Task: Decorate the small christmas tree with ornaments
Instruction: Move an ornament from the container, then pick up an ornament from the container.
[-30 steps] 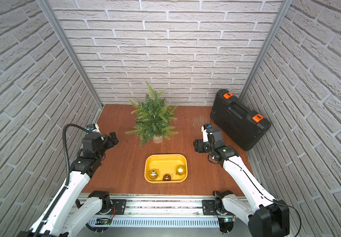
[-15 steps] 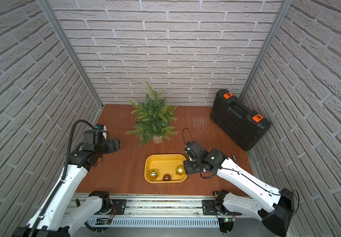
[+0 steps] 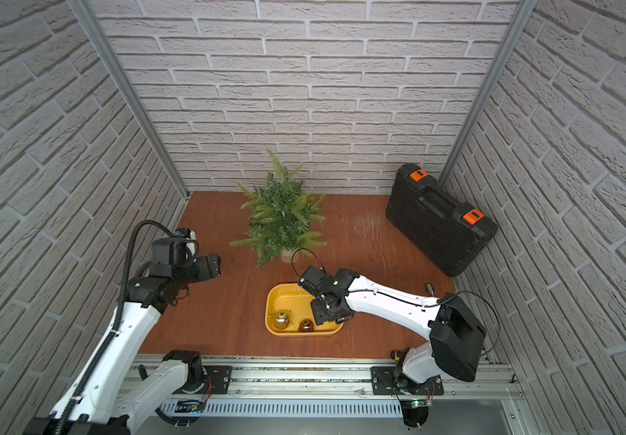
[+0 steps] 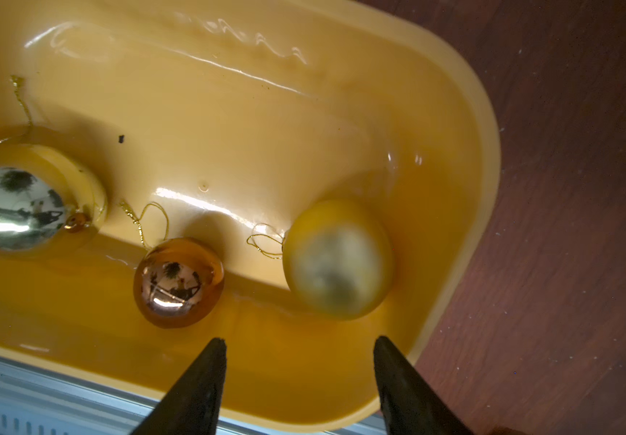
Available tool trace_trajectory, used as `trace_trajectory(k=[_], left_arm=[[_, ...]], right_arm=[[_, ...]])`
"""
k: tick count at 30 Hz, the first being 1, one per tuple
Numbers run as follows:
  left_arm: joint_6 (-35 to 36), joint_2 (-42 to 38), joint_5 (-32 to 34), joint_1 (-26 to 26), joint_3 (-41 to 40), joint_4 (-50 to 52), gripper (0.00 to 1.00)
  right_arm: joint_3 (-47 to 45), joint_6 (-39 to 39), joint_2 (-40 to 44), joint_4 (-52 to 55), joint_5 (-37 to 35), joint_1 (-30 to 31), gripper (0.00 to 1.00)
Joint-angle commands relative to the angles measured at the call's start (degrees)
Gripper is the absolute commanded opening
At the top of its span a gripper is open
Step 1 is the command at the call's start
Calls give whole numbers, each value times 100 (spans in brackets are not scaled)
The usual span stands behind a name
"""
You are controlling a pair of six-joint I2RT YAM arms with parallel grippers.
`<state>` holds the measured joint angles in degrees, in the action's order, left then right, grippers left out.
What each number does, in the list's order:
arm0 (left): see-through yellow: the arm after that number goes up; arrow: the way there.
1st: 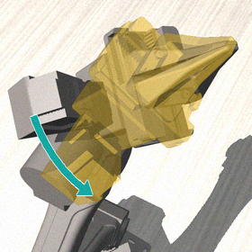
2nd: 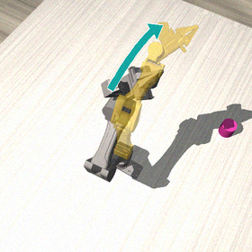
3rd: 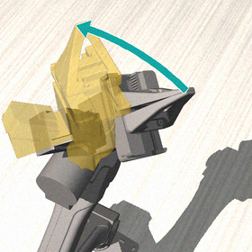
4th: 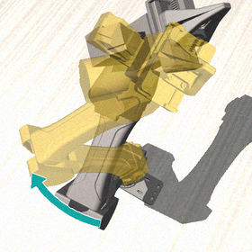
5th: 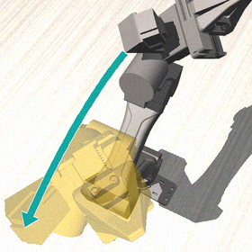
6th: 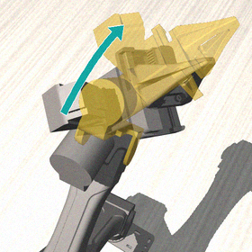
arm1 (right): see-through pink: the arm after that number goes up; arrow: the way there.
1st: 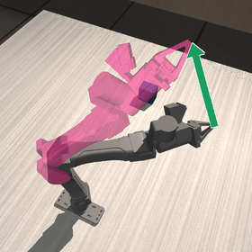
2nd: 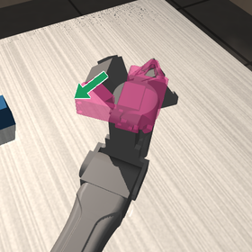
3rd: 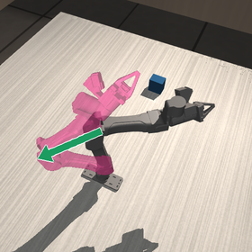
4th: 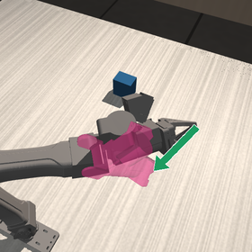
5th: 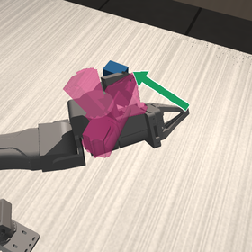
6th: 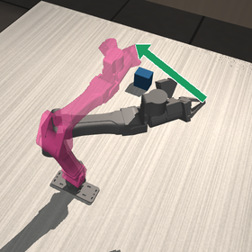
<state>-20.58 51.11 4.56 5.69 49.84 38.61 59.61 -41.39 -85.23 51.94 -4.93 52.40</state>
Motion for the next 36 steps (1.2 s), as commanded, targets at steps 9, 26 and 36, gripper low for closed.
trace_trajectory(k=[9, 26, 36], left_arm=[[63, -93, -312, -212, -121, -227, 98], [45, -94, -362, -237, -151, -226, 98], [39, -141, -366, -244, -177, -209, 98]], right_arm=[[154, -165, -722, -665, -63, 42, 67], [934, 791, -1269, -448, -991, 31, 70], [951, 1104, -1563, -738, -773, -215, 71]])
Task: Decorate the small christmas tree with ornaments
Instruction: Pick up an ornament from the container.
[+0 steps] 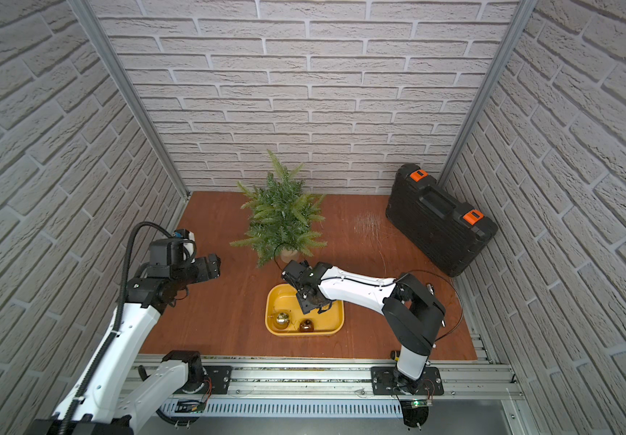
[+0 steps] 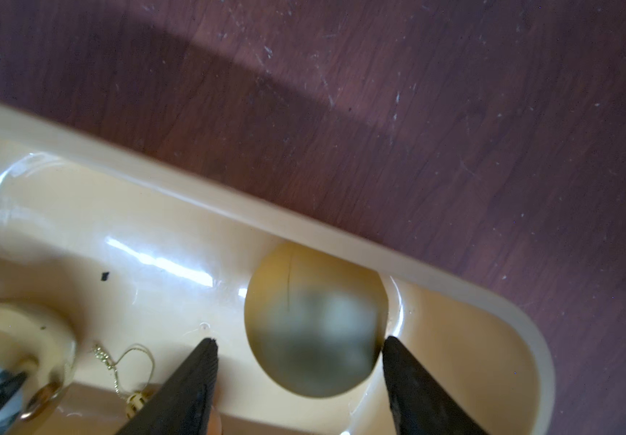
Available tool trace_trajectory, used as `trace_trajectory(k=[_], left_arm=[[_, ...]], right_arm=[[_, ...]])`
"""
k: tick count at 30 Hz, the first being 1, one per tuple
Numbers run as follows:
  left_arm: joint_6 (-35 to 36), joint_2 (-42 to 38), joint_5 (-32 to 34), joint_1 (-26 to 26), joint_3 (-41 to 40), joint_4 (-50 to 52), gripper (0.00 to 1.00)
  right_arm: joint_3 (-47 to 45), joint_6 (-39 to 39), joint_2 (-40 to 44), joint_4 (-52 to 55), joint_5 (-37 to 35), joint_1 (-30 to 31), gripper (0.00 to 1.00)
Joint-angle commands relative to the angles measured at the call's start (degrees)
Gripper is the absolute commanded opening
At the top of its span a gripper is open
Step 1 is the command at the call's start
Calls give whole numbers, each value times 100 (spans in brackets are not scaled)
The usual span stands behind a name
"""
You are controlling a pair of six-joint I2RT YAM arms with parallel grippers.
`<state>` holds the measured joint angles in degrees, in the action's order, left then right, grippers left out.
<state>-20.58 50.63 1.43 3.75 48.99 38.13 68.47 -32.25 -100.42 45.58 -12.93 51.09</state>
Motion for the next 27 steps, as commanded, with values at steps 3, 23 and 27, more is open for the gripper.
trace_trajectory(k=[3, 23, 27], left_arm=[[36, -91, -55, -41, -88, -164, 98], [32, -159, -18, -49, -126, -128, 98], [28, -158, -20, -45, -127, -121, 98]], right_arm=[[55, 274, -107, -152, 83, -190, 72], [-16, 325, -145, 208, -597, -394, 72], [-88, 342, -243, 22, -383, -396, 72]])
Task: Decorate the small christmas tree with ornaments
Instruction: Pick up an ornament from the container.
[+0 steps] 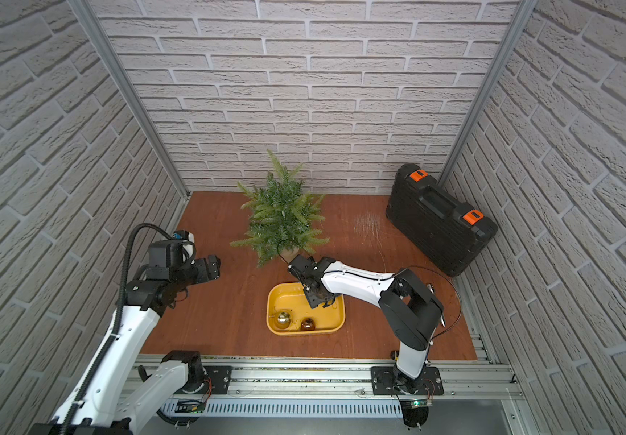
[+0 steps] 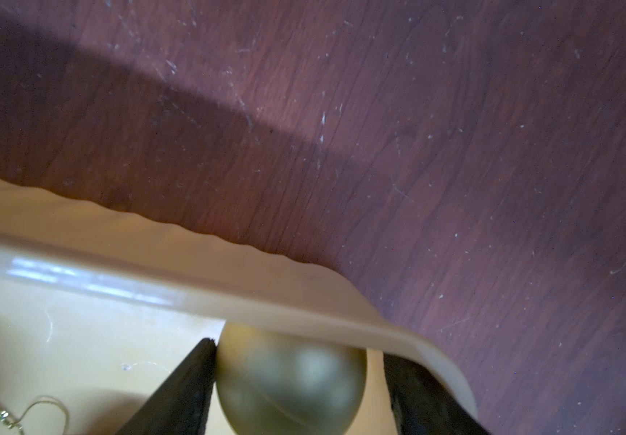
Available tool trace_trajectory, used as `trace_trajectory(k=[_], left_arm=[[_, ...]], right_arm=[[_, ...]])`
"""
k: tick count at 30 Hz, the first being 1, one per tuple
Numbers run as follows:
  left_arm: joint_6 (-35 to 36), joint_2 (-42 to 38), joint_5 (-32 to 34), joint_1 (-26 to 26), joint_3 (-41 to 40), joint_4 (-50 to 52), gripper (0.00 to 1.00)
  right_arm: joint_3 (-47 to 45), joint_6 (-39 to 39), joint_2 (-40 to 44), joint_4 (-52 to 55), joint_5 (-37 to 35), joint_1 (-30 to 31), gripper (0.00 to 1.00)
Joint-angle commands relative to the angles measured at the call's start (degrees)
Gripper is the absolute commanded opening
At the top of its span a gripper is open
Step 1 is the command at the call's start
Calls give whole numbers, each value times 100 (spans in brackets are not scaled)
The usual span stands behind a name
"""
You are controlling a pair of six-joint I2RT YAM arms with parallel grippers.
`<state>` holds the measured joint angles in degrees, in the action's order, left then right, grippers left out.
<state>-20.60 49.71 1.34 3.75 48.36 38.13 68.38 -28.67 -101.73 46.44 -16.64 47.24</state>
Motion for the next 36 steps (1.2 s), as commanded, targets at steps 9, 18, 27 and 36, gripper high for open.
trace_trajectory(k=[9, 18, 27, 36], left_arm=[[30, -63, -19, -46, -72, -112, 98], [30, -93, -12, -47, -72, -118, 98], [39, -180, -14, -41, -76, -155, 98], [108, -172, -758, -24, -30, -582, 98]], right_arm=[[-101, -16, -346, -351, 249, -13, 68], [-133, -90, 140, -165, 155, 65, 60], [-220, -210, 1496, 244, 230, 75, 58], [298, -18, 2444, 456, 634, -186, 57]])
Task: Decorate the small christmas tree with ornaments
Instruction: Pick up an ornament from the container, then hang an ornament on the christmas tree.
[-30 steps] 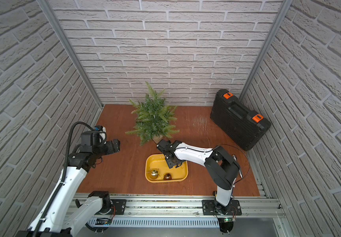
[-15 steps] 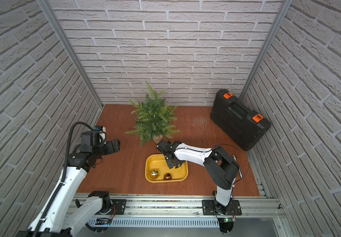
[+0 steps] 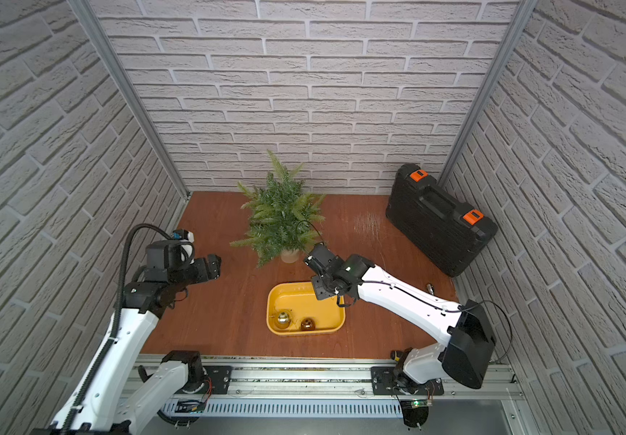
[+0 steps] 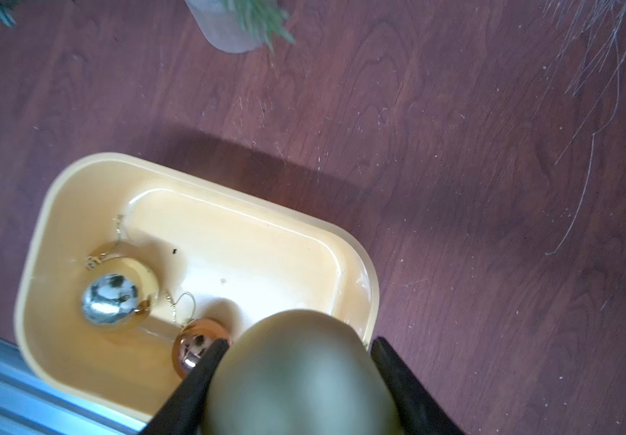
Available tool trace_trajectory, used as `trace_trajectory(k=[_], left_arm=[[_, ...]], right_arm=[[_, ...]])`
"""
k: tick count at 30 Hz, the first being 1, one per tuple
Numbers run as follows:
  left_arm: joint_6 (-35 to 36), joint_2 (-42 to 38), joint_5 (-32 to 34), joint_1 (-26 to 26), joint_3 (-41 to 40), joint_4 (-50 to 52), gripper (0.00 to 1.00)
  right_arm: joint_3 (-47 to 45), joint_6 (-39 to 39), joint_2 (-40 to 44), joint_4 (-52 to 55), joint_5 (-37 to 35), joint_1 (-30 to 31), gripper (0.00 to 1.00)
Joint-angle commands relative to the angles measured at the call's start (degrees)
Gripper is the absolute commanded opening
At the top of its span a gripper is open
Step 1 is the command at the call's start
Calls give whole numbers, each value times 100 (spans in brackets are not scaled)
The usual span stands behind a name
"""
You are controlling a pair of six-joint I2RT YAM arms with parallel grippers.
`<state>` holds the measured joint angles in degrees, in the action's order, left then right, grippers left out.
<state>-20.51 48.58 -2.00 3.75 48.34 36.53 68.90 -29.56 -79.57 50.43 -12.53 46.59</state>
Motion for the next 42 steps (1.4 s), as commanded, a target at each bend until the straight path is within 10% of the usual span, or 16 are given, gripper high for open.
trace_trajectory(k=[1, 13, 42], left_arm=[[110, -59, -550, 7, -17, -521, 98], [301, 103, -1522, 338, 332, -1565, 98], [293, -424, -1075, -564, -122, -1535, 98]], right_arm=[[316, 101, 290, 47, 347, -185, 58], [1017, 721, 715, -702, 1733, -1037, 56], [4676, 693, -1206, -1388, 3275, -1768, 52]])
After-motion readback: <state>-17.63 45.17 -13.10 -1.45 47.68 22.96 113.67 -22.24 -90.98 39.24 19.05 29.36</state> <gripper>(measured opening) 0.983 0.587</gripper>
